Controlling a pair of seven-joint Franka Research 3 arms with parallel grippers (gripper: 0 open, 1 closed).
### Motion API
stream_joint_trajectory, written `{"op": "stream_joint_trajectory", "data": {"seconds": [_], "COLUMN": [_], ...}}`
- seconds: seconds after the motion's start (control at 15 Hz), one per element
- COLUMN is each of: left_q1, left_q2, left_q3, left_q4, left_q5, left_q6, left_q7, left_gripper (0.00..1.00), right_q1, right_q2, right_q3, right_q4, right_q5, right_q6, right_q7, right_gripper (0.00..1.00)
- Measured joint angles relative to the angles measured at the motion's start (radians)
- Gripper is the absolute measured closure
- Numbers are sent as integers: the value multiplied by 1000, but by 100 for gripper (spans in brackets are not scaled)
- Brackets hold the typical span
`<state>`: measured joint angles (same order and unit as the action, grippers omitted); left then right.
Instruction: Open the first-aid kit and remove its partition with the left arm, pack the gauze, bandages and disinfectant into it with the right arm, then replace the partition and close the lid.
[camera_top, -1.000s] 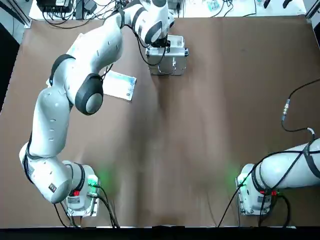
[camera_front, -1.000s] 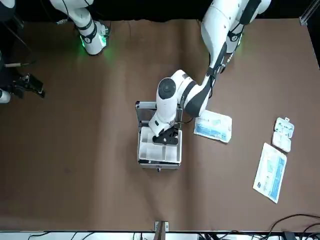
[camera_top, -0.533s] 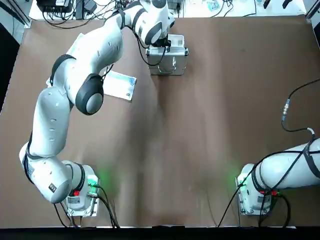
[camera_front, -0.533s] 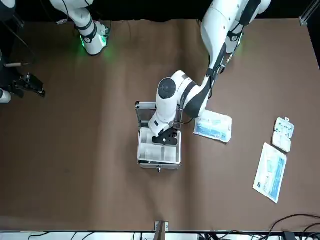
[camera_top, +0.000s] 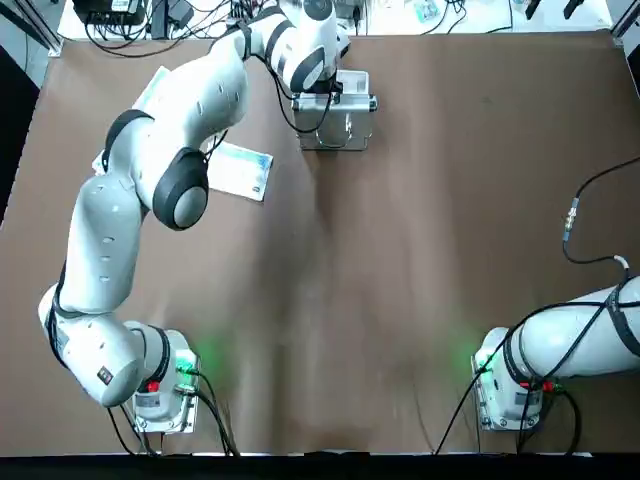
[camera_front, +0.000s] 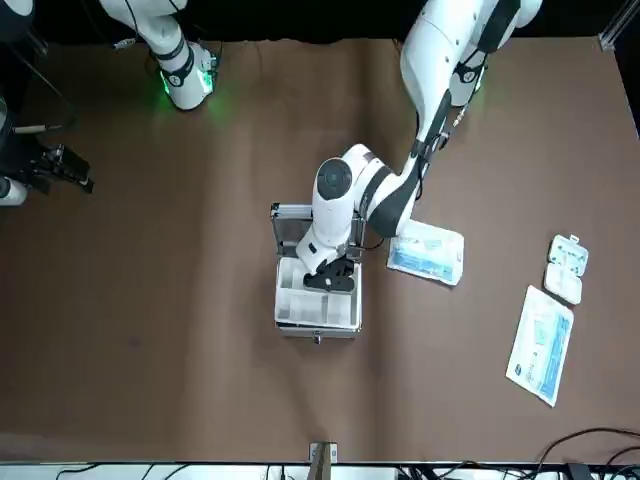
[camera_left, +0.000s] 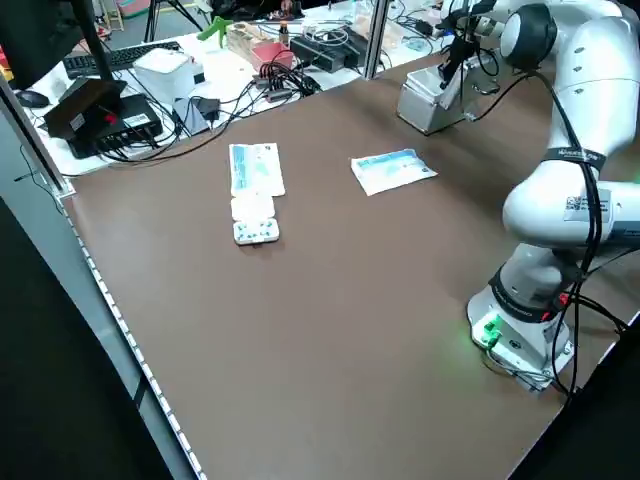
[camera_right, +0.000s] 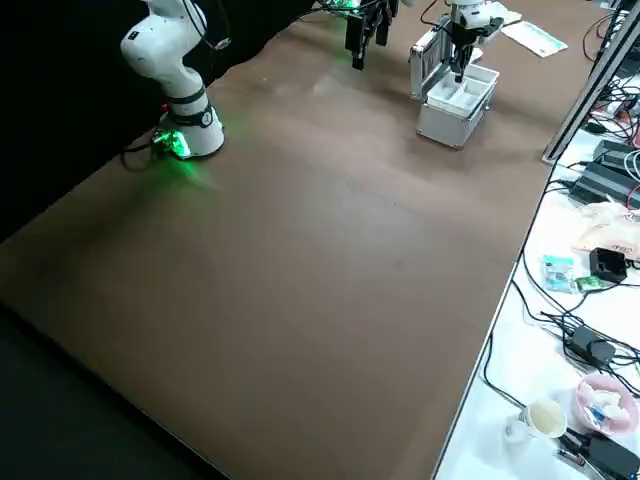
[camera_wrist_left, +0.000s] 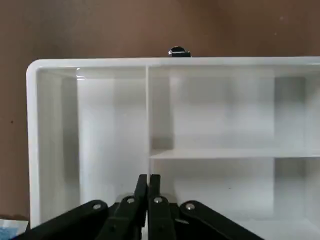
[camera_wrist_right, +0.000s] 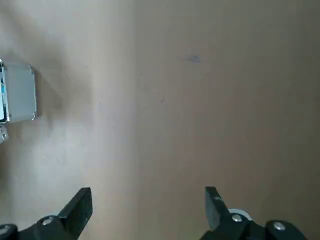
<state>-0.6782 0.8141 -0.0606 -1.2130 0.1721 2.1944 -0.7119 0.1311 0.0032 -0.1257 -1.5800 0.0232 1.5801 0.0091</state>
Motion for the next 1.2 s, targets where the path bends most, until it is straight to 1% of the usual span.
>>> {"op": "stream_joint_trajectory", "data": {"seconds": [1.2], "left_q1": [0], "left_q2": [1], "left_q3": [0], "left_q4": [-3], "left_q5": [0], "left_q6": [-9], "left_q7": [0], "left_gripper": [97], "right_q1": [15], "right_q2": [0], "right_q3": [1], "right_q4": [-2], "right_q5": [0], "right_q6": [15], "right_q7": [0], "right_gripper": [0]}}
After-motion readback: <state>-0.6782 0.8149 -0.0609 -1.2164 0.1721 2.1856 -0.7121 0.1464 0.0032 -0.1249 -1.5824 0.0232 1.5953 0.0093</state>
